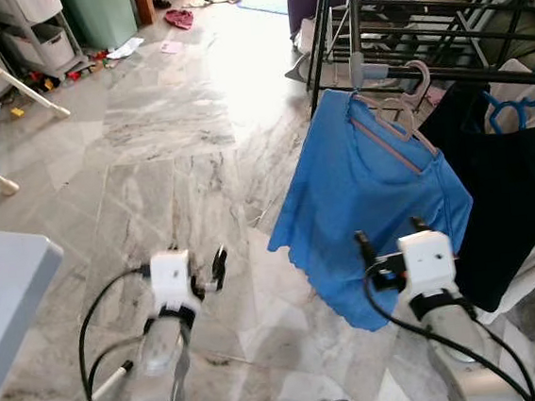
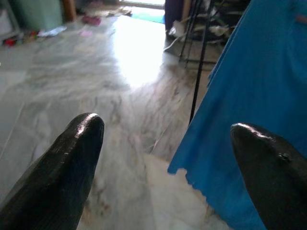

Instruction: Hang hanger

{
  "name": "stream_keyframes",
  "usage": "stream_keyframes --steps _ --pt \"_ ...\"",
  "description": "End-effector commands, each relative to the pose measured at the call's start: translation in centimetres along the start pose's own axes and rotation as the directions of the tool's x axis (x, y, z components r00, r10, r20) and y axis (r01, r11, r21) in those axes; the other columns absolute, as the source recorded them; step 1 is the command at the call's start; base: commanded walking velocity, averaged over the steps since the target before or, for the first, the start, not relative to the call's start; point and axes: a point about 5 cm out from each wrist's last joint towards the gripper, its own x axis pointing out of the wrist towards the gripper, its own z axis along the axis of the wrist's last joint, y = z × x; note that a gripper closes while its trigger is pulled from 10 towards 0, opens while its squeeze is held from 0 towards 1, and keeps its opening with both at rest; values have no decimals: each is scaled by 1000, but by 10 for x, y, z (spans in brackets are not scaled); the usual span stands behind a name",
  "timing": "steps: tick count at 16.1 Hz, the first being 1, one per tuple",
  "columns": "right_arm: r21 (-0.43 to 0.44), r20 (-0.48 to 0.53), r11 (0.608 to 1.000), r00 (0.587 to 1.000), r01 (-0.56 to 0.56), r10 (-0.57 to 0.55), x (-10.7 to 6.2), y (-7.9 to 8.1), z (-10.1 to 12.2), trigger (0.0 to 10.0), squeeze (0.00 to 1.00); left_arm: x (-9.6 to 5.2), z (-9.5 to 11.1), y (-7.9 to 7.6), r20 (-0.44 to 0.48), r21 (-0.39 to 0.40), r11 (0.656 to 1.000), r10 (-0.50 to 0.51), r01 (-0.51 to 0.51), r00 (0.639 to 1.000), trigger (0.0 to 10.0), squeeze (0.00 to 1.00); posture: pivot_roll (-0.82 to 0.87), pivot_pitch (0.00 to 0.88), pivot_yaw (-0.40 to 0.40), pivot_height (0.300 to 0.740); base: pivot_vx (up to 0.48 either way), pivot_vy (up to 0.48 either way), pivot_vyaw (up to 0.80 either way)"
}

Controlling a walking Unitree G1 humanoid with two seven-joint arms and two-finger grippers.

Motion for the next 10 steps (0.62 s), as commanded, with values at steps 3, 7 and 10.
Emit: stream_keyframes --steps 3,7,10 --pt "21 6 999 999 39 -40 0 5 3 10000 0 9 -1 4 -36 22 999 -42 43 998 10000 0 -225 139 17 740 0 0 -477" --pt "11 7 999 999 45 -45 -1 2 2 10000 0 9 -4 -4 -42 -6 998 -58 57 997 10000 0 -233 140 20 740 0 -67 -297" --pt "5 3 1000 1000 18 -18 -1 9 1 10000 0 9 -7 -7 -45 -20 998 -57 56 997 10000 0 -231 130 10 740 0 -92 0"
